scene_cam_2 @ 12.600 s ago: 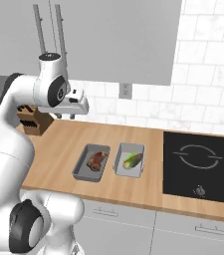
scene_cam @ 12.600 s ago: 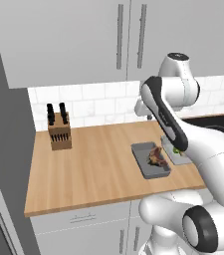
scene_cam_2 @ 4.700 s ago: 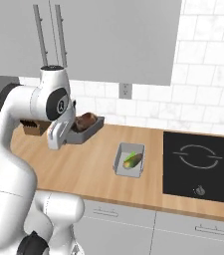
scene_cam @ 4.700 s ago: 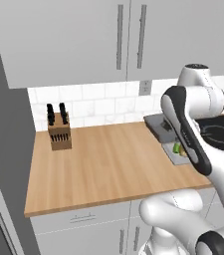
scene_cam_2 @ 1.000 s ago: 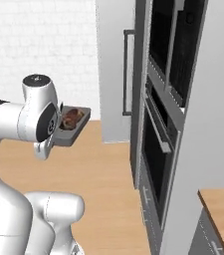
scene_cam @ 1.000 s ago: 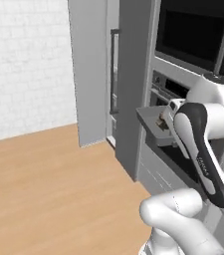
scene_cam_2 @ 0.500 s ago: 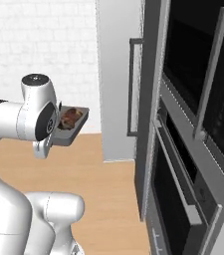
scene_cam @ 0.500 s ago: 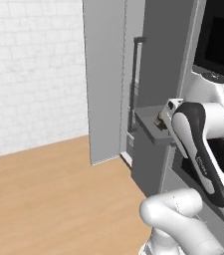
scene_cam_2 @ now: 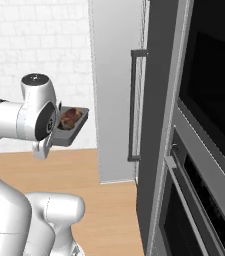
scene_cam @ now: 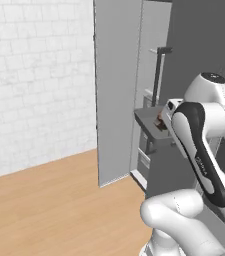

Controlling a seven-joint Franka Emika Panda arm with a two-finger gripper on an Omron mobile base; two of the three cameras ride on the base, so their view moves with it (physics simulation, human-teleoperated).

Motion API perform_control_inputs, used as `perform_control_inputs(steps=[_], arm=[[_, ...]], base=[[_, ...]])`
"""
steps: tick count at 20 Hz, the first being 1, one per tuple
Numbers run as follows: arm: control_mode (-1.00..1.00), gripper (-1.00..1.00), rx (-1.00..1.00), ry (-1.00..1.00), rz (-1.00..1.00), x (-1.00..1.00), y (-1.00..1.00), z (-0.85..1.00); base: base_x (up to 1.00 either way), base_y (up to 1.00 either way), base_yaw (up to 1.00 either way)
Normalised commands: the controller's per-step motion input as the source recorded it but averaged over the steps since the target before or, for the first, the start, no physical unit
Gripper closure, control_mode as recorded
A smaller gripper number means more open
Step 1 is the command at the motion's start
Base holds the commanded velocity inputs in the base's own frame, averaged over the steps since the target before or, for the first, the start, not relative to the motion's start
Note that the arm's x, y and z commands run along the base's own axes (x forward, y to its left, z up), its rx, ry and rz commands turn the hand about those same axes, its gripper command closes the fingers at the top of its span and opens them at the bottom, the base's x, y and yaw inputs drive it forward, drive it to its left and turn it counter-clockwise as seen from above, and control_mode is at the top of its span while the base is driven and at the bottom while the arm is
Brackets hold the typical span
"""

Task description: Take the meat container that has the steak and place it on the second highest rack of the freezer. Then take the vegetable container that has the lemon wedge and cucumber and place it on the highest rack of the freezer.

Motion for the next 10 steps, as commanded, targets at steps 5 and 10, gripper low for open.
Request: perform_control_inputs(steps=[5, 10], arm=[[1.00, 1.00, 0.00, 0.00, 0.00, 0.00, 0.00, 0.00], [1.00, 1.00, 0.00, 0.00, 0.00, 0.00, 0.00, 0.00]], base=[[0.61, 0.29, -0.35], [0.60, 0.53, -0.39]])
